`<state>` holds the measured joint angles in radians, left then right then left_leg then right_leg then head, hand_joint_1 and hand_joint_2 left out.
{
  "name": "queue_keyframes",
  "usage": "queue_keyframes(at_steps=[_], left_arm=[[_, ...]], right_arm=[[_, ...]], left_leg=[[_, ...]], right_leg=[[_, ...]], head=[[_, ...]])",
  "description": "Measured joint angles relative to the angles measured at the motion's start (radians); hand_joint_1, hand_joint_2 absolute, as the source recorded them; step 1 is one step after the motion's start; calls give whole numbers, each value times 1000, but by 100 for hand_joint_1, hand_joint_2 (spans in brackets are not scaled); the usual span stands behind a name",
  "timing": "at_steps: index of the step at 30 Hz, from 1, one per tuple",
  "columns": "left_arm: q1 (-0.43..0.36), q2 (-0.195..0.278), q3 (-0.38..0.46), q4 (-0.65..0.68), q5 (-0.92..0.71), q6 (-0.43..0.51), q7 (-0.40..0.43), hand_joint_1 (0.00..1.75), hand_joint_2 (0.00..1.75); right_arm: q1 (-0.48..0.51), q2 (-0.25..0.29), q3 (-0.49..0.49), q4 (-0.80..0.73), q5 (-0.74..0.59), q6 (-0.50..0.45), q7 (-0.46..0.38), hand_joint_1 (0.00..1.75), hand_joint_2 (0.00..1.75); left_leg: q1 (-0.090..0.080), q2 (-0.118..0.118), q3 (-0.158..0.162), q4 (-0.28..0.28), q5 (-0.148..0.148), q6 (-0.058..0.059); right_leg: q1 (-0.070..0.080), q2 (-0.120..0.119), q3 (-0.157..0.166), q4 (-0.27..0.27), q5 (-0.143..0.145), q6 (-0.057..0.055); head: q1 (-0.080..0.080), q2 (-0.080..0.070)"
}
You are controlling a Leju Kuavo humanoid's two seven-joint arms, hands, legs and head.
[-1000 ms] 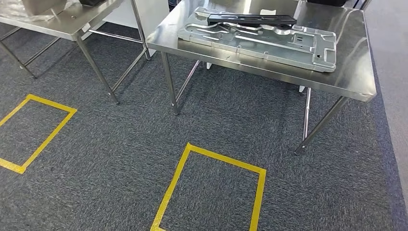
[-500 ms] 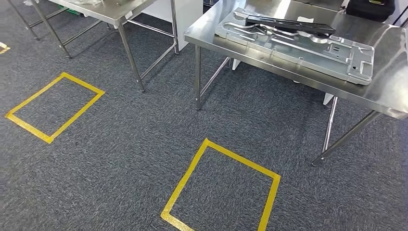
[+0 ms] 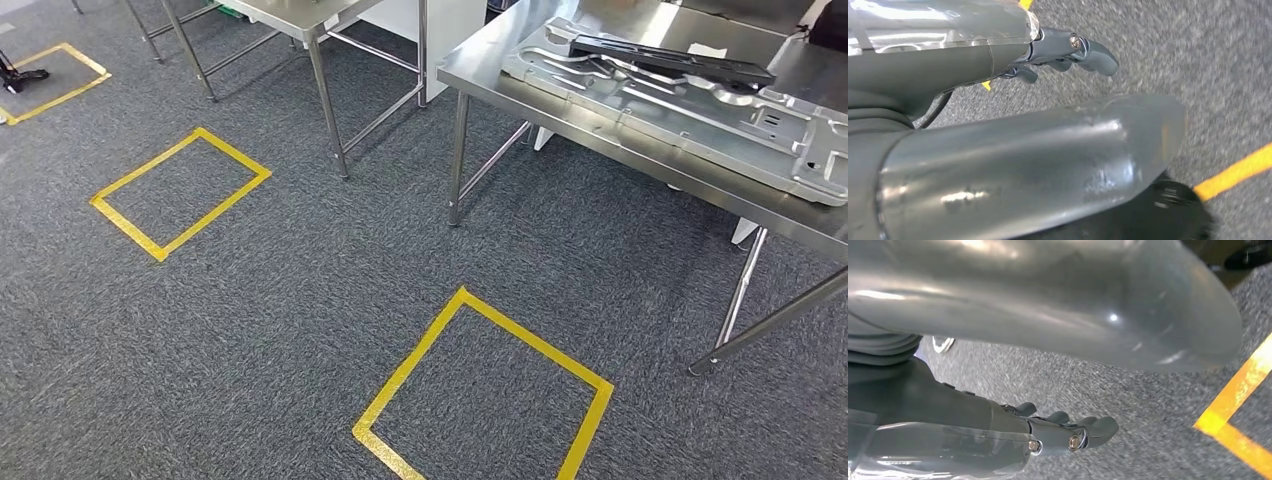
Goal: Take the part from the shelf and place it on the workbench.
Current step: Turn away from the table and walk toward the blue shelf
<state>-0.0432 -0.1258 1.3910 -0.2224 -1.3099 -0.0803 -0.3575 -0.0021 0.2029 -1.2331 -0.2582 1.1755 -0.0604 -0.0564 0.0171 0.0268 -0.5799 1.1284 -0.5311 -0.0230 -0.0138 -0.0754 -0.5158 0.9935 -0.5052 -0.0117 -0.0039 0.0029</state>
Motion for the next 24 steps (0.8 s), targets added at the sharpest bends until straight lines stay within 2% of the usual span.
queue_keyframes(at_steps=[2,3,5,6,7,9,10,11,12,13,14,16,17,18,19,20,21,22,24], left_arm=[[-3,2,1,0,2,3,-7,0,0],[-4,2,3,0,4,7,-9,0,0],[-4,3,7,0,12,17,-11,0,0],[-4,3,9,0,17,22,-10,0,0],[-5,5,11,0,21,25,-7,0,0],[-10,6,15,0,29,30,-2,0,0],[-13,8,17,0,31,32,0,0,0],[-14,8,19,0,32,32,1,0,0],[-14,9,21,0,33,32,2,0,0],[-14,10,23,0,34,32,2,0,0],[-15,10,26,0,37,32,3,0,0],[-18,10,33,0,46,31,2,0,0],[-21,11,35,0,51,30,1,0,0],[-24,11,38,0,56,29,1,0,0],[-26,12,41,0,61,29,0,0,0],[-27,13,45,0,66,28,1,0,0],[-28,14,49,0,72,28,1,0,0],[-29,15,54,0,78,27,3,0,0],[-33,18,63,0,90,23,7,0,0]], right_arm=[[-2,2,6,3,9,6,-1,0,0],[-3,3,9,5,13,10,-2,0,0],[-8,5,16,8,23,17,-2,0,0],[-10,6,19,10,28,20,-2,0,0],[-11,6,22,11,33,22,-2,0,0],[-11,6,27,14,41,27,-3,0,0],[-11,6,29,14,42,29,-3,0,0],[-11,6,31,15,43,31,-4,0,0],[-11,6,32,16,45,31,-4,0,0],[-11,6,34,16,48,32,-4,0,0],[-11,6,36,17,52,32,-3,0,0],[-11,5,41,18,65,33,-3,0,0],[-12,3,44,18,73,33,-2,0,0],[-13,2,47,19,80,33,-1,0,0],[-14,1,50,19,85,33,-2,0,0],[-16,0,54,19,90,32,-3,0,0],[-17,0,59,20,96,31,-6,0,0],[-17,0,63,20,100,30,-11,0,0],[-15,0,71,21,110,27,-24,0,0]], left_leg=[[-4,28,46,-98,30,10],[-6,32,49,-111,30,16],[-8,12,45,-114,36,30],[-7,4,45,-117,40,37],[-6,-4,45,-120,44,45],[-6,-20,39,-122,51,56],[-7,-31,35,-122,54,58],[-9,-42,33,-121,55,60],[-10,-54,31,-121,56,60],[-12,-68,32,-120,57,60],[-13,-81,33,-119,57,60],[-15,-106,32,-116,58,57],[-15,-116,29,-114,59,52],[-13,-127,24,-114,61,46],[-11,-138,20,-115,63,38],[-9,-151,17,-118,66,30],[-9,-151,15,-116,66,24],[-10,-135,8,-103,56,20],[-12,-80,-29,-18,3,15]], right_leg=[[4,-16,0,9,-6,11],[7,-23,0,12,-8,16],[6,-31,2,12,-9,27],[4,-19,0,18,-17,33],[1,4,-8,40,-36,38],[-1,54,-55,145,-103,43],[0,66,-89,216,-137,43],[0,69,-117,274,-156,42],[1,71,-131,302,-155,40],[1,73,-126,288,-133,36],[1,80,-103,236,-94,31],[2,127,-42,96,-25,16],[3,148,-22,48,-9,10],[4,163,-14,24,-5,6],[5,162,-12,18,-6,4],[5,151,-10,13,-4,2],[4,138,-6,5,-1,-1],[1,125,-2,-4,3,-6],[-1,93,5,-17,9,-14]], head=[[1,0],[2,0],[5,0],[6,0],[7,0],[11,0],[11,0],[11,0],[11,0],[11,0],[12,0],[10,0],[10,0],[10,0],[10,0],[11,0],[11,0],[10,0],[6,0]])
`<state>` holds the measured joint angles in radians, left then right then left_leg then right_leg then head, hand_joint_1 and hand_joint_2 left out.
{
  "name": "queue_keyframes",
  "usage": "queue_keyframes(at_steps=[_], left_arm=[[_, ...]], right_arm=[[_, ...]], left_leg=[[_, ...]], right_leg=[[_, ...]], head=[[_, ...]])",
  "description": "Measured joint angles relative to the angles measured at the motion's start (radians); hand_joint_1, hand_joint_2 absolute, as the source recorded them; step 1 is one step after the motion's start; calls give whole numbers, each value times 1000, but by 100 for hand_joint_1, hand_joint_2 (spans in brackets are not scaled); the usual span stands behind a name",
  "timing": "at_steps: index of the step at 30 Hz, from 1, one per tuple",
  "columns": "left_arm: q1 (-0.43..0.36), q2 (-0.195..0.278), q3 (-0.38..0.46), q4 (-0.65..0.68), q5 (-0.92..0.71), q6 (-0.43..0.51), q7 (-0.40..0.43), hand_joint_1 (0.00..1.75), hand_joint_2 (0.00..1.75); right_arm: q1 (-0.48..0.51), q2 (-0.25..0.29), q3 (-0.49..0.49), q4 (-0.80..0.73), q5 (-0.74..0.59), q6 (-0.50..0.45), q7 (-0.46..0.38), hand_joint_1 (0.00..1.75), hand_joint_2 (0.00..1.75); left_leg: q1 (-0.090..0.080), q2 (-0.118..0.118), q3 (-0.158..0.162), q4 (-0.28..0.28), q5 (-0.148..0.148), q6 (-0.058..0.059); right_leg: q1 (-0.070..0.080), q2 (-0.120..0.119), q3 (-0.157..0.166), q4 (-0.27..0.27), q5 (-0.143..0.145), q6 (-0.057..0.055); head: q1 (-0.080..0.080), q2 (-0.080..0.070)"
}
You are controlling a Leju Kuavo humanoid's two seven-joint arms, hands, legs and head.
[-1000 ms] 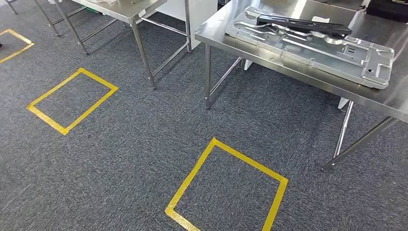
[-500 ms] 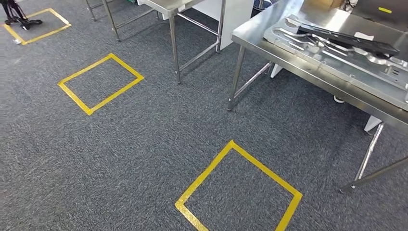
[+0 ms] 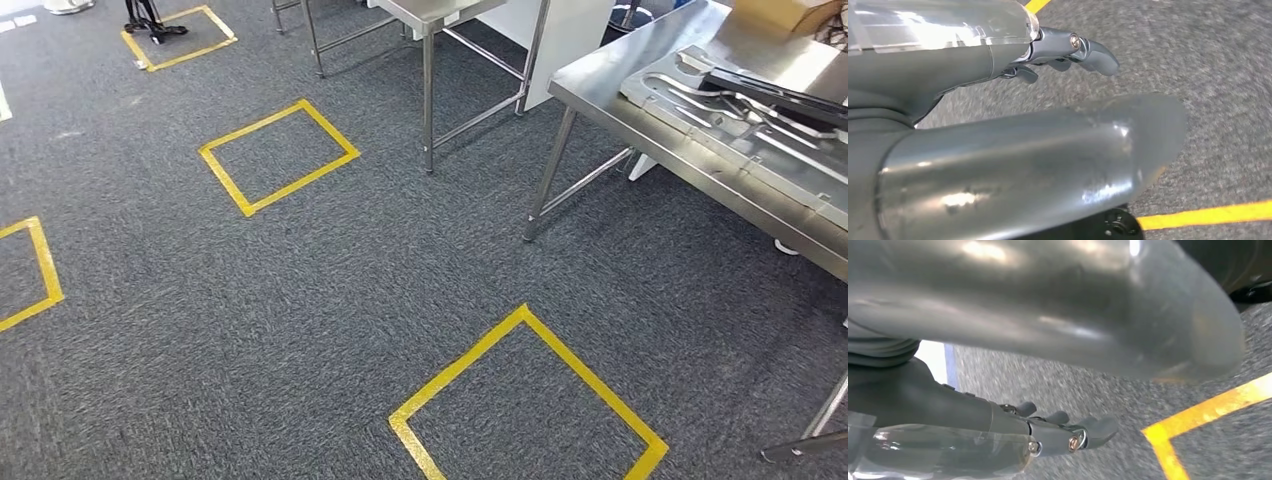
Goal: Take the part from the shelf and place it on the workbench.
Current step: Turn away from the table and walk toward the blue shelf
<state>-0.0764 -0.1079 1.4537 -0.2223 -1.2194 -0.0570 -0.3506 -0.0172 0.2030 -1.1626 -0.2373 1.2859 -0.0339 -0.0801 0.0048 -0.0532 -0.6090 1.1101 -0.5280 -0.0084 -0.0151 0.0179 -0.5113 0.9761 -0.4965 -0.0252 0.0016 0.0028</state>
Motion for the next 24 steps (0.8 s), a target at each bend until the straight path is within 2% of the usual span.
queue_keyframes(at_steps=[1,2,3,4,5,6,8,9,10,12,14,16,17,18,19,20,22,24], left_arm=[[-3,0,3,0,6,-3,2,0,0],[-5,0,6,0,12,-6,5,0,0],[-6,0,9,0,17,-8,9,0,0],[-7,-1,14,0,21,-9,13,0,0],[-7,-1,18,0,25,-9,17,0,0],[-7,-1,22,0,29,-9,21,0,0],[-11,-1,27,0,33,-9,25,0,0],[-12,-1,29,0,33,-9,26,0,0],[-13,-2,30,0,32,-9,25,0,0],[-11,-2,31,0,27,-9,15,0,0],[-11,-3,31,0,21,-9,4,0,0],[-14,-5,31,0,15,-9,0,0,0],[-15,-5,30,0,12,-9,1,0,0],[-14,-5,29,0,9,-9,2,0,0],[-13,-5,28,0,6,-9,5,0,0],[-12,-5,28,0,4,-9,9,0,0],[-11,-5,27,0,1,-8,17,0,0],[-12,-8,25,0,-2,-7,25,0,0]], right_arm=[[1,0,3,0,4,-3,-7,0,0],[2,0,6,1,8,-6,-13,0,0],[2,-1,9,1,11,-10,-19,0,0],[1,-1,12,1,14,-13,-24,0,0],[0,-1,15,1,15,-14,-27,0,0],[-1,-2,18,1,17,-14,-29,0,0],[-2,-2,22,2,18,-12,-28,0,0],[-2,-3,23,3,18,-11,-26,0,0],[-4,-4,23,3,17,-10,-20,0,0],[-9,-4,23,4,14,-6,-2,0,0],[-12,-5,23,4,8,1,19,0,0],[-11,-6,21,5,2,7,35,0,0],[-11,-7,19,5,-1,10,42,0,0],[-11,-9,18,6,-3,13,48,0,0],[-11,-11,16,6,-5,16,52,0,0],[-10,-12,15,6,-6,20,55,0,0],[-9,-16,13,6,-7,23,59,0,0],[-8,-21,13,6,-6,20,58,0,0]], left_leg=[[1,23,-32,68,-36,-4],[4,34,-61,132,-63,-8],[6,40,-78,174,-75,-11],[9,45,-76,176,-67,-14],[11,51,-52,136,-40,-16],[12,62,-12,65,-6,-16],[9,93,56,-62,36,-10],[7,102,71,-91,42,-6],[4,101,70,-97,39,0],[6,83,66,-101,45,12],[8,67,66,-107,52,26],[8,50,62,-109,58,35],[6,40,60,-109,60,37],[5,28,58,-108,61,38],[4,14,58,-108,61,39],[3,0,59,-107,61,39],[2,-30,63,-106,61,38],[2,-57,61,-104,63,31]], right_leg=[[1,-15,0,-1,0,-2],[3,-32,-1,0,-1,-3],[4,-46,-1,0,-3,-3],[4,-61,0,2,-4,-2],[3,-74,1,4,-7,0],[3,-85,2,7,-10,4],[6,-103,4,16,-18,15],[8,-110,4,20,-21,20],[10,-117,5,21,-23,25],[9,-123,7,22,-25,36],[5,-88,-5,54,-54,46],[2,-40,-58,167,-120,50],[2,-29,-93,240,-152,50],[3,-25,-122,296,-168,48],[3,-23,-137,320,-162,46],[3,-19,-132,304,-137,43],[4,8,-78,173,-53,32],[3,63,-30,58,-9,21]], head=[[-2,0],[-3,0],[-3,0],[-3,0],[-3,0],[-3,0],[-3,0],[-1,0],[0,0],[1,0],[3,0],[6,0],[7,0],[7,0],[7,0],[7,0],[7,0],[5,0]])
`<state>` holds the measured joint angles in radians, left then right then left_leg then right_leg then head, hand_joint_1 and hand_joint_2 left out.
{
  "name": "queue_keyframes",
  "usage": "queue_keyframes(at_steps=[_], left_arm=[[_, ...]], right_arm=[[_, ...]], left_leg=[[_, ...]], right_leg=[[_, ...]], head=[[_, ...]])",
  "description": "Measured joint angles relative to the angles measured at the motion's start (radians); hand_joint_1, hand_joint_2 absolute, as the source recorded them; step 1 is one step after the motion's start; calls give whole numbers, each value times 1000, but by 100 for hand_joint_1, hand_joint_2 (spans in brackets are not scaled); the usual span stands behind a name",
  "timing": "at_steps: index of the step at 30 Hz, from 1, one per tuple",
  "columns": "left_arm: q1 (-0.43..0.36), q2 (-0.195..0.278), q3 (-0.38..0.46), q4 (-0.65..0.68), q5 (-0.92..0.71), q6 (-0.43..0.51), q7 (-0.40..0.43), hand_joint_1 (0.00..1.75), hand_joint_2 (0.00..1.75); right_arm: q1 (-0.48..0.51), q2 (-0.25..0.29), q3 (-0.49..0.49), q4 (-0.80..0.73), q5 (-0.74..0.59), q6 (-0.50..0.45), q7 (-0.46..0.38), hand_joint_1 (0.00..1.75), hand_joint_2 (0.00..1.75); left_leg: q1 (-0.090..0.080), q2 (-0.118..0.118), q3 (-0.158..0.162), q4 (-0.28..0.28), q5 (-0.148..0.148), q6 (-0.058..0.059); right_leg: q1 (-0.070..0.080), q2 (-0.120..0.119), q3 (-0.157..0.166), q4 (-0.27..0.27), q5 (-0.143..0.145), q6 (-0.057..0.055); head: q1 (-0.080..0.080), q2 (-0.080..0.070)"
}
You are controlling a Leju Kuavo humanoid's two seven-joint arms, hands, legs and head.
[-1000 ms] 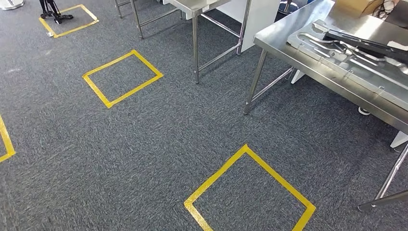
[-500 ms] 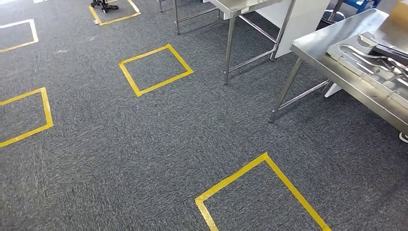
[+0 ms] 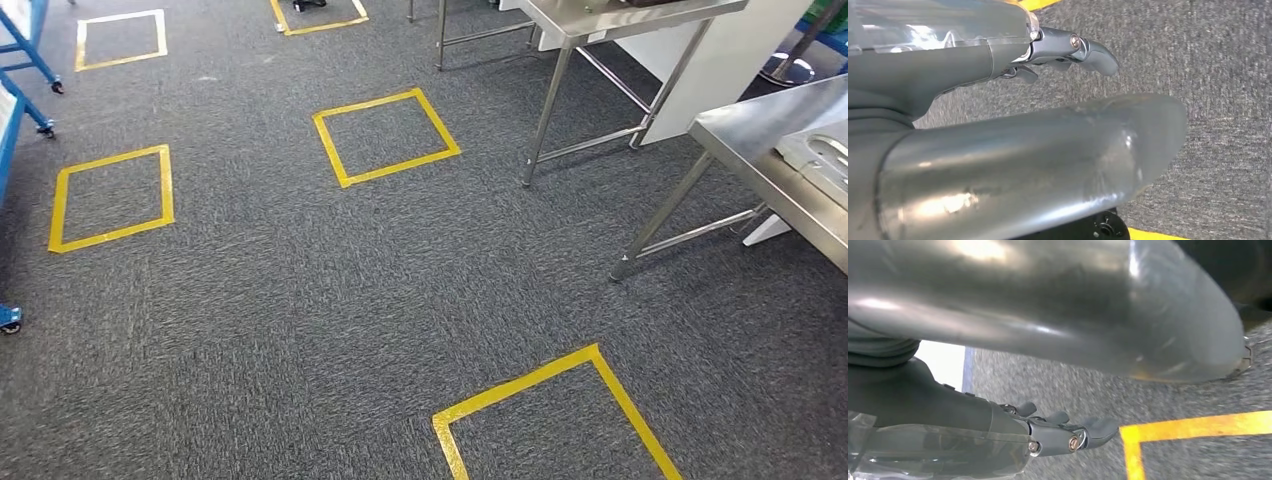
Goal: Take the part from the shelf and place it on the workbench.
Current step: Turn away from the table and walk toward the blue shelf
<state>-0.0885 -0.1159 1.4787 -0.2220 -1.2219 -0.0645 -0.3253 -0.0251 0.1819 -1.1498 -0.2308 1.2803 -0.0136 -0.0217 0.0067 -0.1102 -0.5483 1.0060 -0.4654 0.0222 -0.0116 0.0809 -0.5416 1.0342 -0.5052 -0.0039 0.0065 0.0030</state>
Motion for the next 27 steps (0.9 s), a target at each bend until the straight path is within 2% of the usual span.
queue_keyframes(at_steps=[1,2,3,4,5,6,8,9,10,11,12,13,15,16,18,19,20,21,23,24,25,26,27], left_arm=[[0,-1,-1,0,-2,0,3,0,0],[2,-3,-2,0,-3,1,6,0,0],[6,-3,-3,0,-5,1,8,0,0],[10,-3,-4,0,-6,1,9,0,0],[13,-4,-4,0,-9,2,8,0,0],[16,-4,-5,0,-12,2,8,0,0],[18,-4,-8,0,-22,3,5,0,0],[19,-4,-9,0,-27,2,4,0,0],[22,-4,-12,0,-33,1,2,0,0],[26,-4,-15,0,-38,0,1,0,0],[30,-4,-19,0,-43,0,1,0,0],[34,-3,-23,0,-46,0,0,0,0],[39,-1,-30,0,-53,-1,0,0,0],[40,-1,-32,0,-56,-2,0,0,0],[44,1,-36,0,-60,-3,-1,0,0],[46,2,-37,0,-63,-3,-1,0,0],[48,3,-39,0,-66,-3,-1,0,0],[49,4,-40,0,-64,-2,-1,0,0],[47,6,-36,0,-38,2,1,0,0],[45,6,-29,0,-18,4,3,0,0],[44,7,-21,0,0,5,5,0,0],[44,8,-12,0,12,4,8,0,0],[44,9,-7,0,17,4,11,0,0]], right_arm=[[0,-2,0,0,1,-2,-2,0,0],[0,-4,0,0,2,-6,-4,0,0],[0,-4,0,0,4,-10,-8,0,0],[1,-4,0,0,7,-14,-12,0,0],[3,-4,0,0,10,-18,-17,0,0],[6,-3,0,0,13,-21,-21,0,0],[13,-3,0,1,16,-28,-26,0,0],[15,-3,0,1,16,-31,-28,0,0],[16,-3,0,1,16,-34,-29,0,0],[16,-3,0,1,16,-35,-30,0,0],[15,-3,0,1,16,-36,-30,0,0],[14,-3,0,1,16,-36,-30,0,0],[12,-3,0,1,16,-36,-27,0,0],[11,-3,0,2,15,-35,-24,0,0],[6,-3,0,2,15,-34,-13,0,0],[3,-3,0,3,15,-33,-7,0,0],[0,-3,0,3,16,-31,0,0,0],[-1,-3,-1,3,16,-30,5,0,0],[0,-4,-3,3,17,-30,12,0,0],[0,-4,-5,4,16,-30,14,0,0],[1,-4,-8,4,16,-31,14,0,0],[1,-4,-10,4,16,-33,11,0,0],[1,-4,-12,4,16,-34,7,0,0]], left_leg=[[2,-11,-4,0,1,-6],[6,-24,-9,-1,4,-14],[9,-38,-12,-3,7,-23],[10,-42,-14,-2,7,-29],[7,-26,-20,11,-2,-33],[4,4,-34,42,-23,-37],[1,74,-89,159,-89,-41],[3,90,-118,221,-118,-44],[6,97,-136,261,-130,-47],[8,102,-135,265,-124,-49],[10,107,-113,231,-101,-51],[11,119,-74,164,-69,-51],[7,152,-6,42,-26,-44],[5,163,9,11,-18,-38],[0,155,6,1,-14,-27],[1,145,7,-2,-10,-20],[3,135,8,-7,-5,-14],[6,126,8,-12,1,-7],[7,106,4,-17,9,2],[6,95,0,-17,11,4],[4,81,-3,-16,12,4],[4,67,-4,-16,14,3],[3,52,-4,-15,15,2]], right_leg=[[1,15,8,-21,2,-3],[3,19,10,-26,0,-5],[4,6,12,-30,2,-7],[3,-9,16,-37,6,-11],[2,-25,21,-47,9,-16],[1,-42,26,-55,13,-21],[5,-77,29,-62,14,-30],[7,-96,27,-60,13,-32],[9,-113,26,-58,11,-33],[10,-129,25,-55,8,-33],[10,-143,25,-52,6,-31],[10,-157,24,-47,2,-29],[11,-179,26,-37,-6,-20],[11,-188,27,-34,-9,-13],[10,-204,32,-34,-11,-1],[9,-207,34,-34,-12,4],[7,-192,32,-25,-21,10],[4,-166,22,-1,-41,14],[0,-106,-27,107,-108,21],[-1,-92,-59,175,-140,22],[-2,-87,-84,227,-156,23],[-2,-85,-94,246,-152,23],[-2,-82,-85,225,-128,22]], head=[[-1,0],[-3,0],[-3,0],[-4,0],[-5,0],[-8,0],[-12,0],[-13,0],[-13,0],[-13,0],[-13,0],[-13,0],[-12,0],[-12,0],[-11,0],[-12,0],[-11,0],[-9,0],[-5,0],[-4,0],[-4,0],[-4,0],[-4,0]])
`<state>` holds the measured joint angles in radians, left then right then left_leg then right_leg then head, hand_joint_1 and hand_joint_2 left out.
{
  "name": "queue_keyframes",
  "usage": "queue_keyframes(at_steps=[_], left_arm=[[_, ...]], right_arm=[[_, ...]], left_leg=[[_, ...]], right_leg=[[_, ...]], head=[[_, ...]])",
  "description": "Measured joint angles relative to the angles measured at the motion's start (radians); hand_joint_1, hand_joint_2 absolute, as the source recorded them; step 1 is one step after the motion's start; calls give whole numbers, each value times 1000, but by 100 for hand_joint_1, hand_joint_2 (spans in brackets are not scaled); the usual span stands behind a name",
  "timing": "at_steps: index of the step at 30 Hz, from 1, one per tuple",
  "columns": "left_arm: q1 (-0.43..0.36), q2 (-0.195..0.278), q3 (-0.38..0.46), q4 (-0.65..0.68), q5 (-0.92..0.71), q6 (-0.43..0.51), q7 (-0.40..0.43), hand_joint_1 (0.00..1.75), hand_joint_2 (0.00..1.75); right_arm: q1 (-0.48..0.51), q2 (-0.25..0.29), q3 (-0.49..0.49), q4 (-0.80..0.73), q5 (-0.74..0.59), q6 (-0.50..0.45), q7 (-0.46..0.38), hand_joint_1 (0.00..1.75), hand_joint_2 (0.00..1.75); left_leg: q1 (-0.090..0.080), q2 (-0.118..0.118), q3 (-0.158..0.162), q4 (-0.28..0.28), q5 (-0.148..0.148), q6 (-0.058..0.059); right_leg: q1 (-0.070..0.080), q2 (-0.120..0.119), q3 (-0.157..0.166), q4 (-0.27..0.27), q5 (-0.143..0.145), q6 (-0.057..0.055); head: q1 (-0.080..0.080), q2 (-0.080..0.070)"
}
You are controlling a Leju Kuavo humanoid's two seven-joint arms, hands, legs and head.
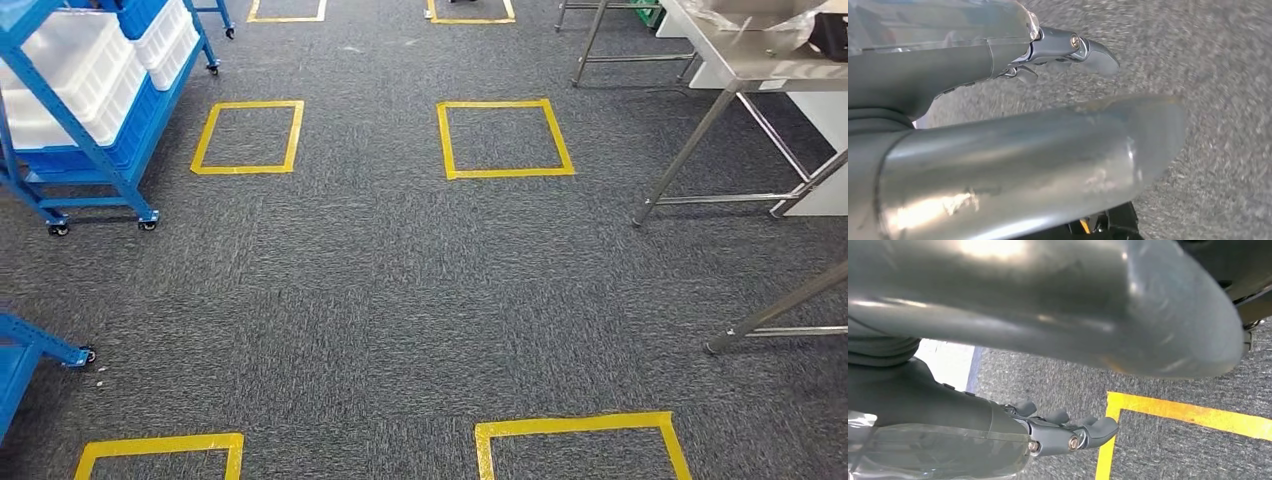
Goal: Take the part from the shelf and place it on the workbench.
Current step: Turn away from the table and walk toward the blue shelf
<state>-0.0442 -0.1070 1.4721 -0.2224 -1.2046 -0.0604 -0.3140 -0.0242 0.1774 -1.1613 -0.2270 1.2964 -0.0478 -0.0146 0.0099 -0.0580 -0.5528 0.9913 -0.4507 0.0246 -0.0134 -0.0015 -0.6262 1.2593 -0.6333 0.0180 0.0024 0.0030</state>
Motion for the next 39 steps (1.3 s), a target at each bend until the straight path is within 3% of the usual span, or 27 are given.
queue_keyframes(at_steps=[1,3,5,7,9,11,13,14,15,16,19,20,22,23,25,26,27,28,29,30,31,32,33,34,36,38,39], left_arm=[[0,1,5,0,4,-1,4,0,0],[-1,1,11,0,6,-3,11,0,0],[-3,2,16,0,6,-4,14,0,0],[-1,3,22,0,4,-4,14,0,0],[2,4,26,0,1,-4,14,0,0],[-1,5,27,0,1,-3,12,0,0],[-4,5,27,0,0,-4,12,0,0],[-4,5,27,0,0,-4,11,0,0],[-3,6,27,0,0,-4,10,0,0],[-2,7,27,0,0,-4,9,0,0],[-3,10,27,0,0,-4,5,0,0],[-4,10,27,0,0,-4,4,0,0],[-3,11,28,0,-1,-5,2,0,0],[-1,11,28,0,-1,-6,2,0,0],[-1,12,28,0,-1,-6,1,0,0],[-3,12,28,0,-1,-6,1,0,0],[-5,12,28,0,-1,-7,0,0,0],[-7,12,28,0,-2,-8,-2,0,0],[-8,12,28,0,-4,-8,-6,0,0],[-7,11,28,0,-9,-9,-13,0,0],[-7,7,27,0,-15,-8,-24,0,0],[-7,2,26,0,-23,-7,-36,0,0],[-8,-5,25,0,-31,-6,-47,0,0],[-9,-14,22,0,-37,-4,-56,0,0],[-11,-29,16,-1,-49,0,-67,0,0],[-9,-42,8,-3,-55,2,-72,0,0],[-8,-47,5,-4,-56,3,-73,0,0]], right_arm=[[0,0,-2,0,0,-2,-6,0,0],[2,-1,-5,0,0,-3,-17,0,0],[2,-2,-7,0,0,-3,-25,0,0],[-1,-2,-8,0,0,-3,-28,0,0],[-3,-2,-9,0,0,-2,-29,0,0],[0,-2,-12,1,0,-2,-28,0,0],[4,-2,-14,1,0,-1,-28,0,0],[5,-2,-14,1,0,-1,-27,0,0],[4,-2,-14,1,0,-1,-25,0,0],[4,-2,-14,1,0,-1,-23,0,0],[3,-2,-15,2,0,-1,-19,0,0],[2,-2,-16,2,0,-1,-19,0,0],[-3,-2,-17,2,0,-1,-18,0,0],[-5,-2,-18,2,0,-1,-18,0,0],[-6,-2,-20,2,0,-1,-17,0,0],[-5,-2,-21,3,0,-1,-17,0,0],[-3,-2,-22,3,0,-2,-17,0,0],[-2,-2,-23,4,0,-2,-18,0,0],[-1,-2,-24,4,0,-3,-18,0,0],[-1,-2,-26,4,0,-5,-18,0,0],[-1,-2,-28,4,0,-7,-19,0,0],[0,-2,-29,4,0,-11,-19,0,0],[0,-2,-30,5,0,-14,-18,0,0],[1,-1,-31,5,0,-17,-18,0,0],[-1,-1,-33,5,0,-19,-18,0,0],[-4,0,-34,5,0,-19,-18,0,0],[-4,1,-35,5,0,-19,-18,0,0]], left_leg=[[0,-16,0,2,0,-2],[-1,-44,-2,8,1,-8],[0,-66,-9,11,3,-20],[2,-87,-16,11,6,-34],[1,-54,-31,39,-13,-42],[0,14,-78,144,-75,-48],[3,43,-136,272,-134,-54],[5,47,-146,300,-139,-57],[5,51,-137,290,-127,-58],[6,59,-107,241,-98,-58],[0,121,-4,53,-29,-47],[-4,131,6,30,-26,-41],[-8,112,2,23,-26,-27],[-7,101,3,19,-23,-21],[-2,79,6,10,-15,-8],[-1,68,6,9,-12,-3],[-2,55,4,9,-11,0],[-3,41,3,9,-10,1],[-4,25,2,10,-10,2],[-4,8,3,11,-10,2],[-4,-9,4,13,-10,1],[-4,-25,5,15,-11,0],[-4,-40,4,17,-11,-3],[-4,-54,1,20,-12,-8],[-1,-78,-9,23,-9,-21],[2,-98,-16,21,-5,-35],[1,-85,-21,30,-12,-39]], right_leg=[[-1,8,29,-61,40,-2],[-3,54,91,-196,99,-9],[-1,81,115,-253,112,-16],[0,59,116,-258,115,-25],[-1,31,122,-268,121,-40],[2,-2,123,-274,123,-52],[8,-36,121,-272,120,-57],[9,-52,120,-271,119,-57],[10,-67,121,-270,117,-57],[10,-80,122,-268,114,-55],[15,-115,128,-259,102,-42],[17,-124,130,-257,99,-37],[17,-142,134,-257,96,-28],[15,-131,136,-254,92,-21],[9,-71,118,-208,56,-11],[6,-34,92,-154,24,-9],[5,-13,58,-86,-10,-8],[4,-6,23,-20,-34,-7],[3,-3,-2,22,-40,-7],[3,-1,-9,27,-23,-8],[1,3,2,-8,12,-10],[0,16,28,-74,57,-12],[-3,47,55,-140,90,-14],[-5,77,75,-193,112,-15],[-5,110,87,-232,120,-18],[-4,83,90,-240,125,-28],[-4,67,94,-247,128,-35]], head=[[0,0],[0,0],[-1,0],[-1,0],[-4,0],[-8,0],[-10,0],[-10,0],[-10,0],[-10,0],[-9,0],[-8,0],[-5,0],[-5,0],[-1,0],[2,0],[3,0],[4,0],[4,0],[4,0],[4,0],[4,0],[4,0],[4,0],[3,0],[3,0],[3,0]])
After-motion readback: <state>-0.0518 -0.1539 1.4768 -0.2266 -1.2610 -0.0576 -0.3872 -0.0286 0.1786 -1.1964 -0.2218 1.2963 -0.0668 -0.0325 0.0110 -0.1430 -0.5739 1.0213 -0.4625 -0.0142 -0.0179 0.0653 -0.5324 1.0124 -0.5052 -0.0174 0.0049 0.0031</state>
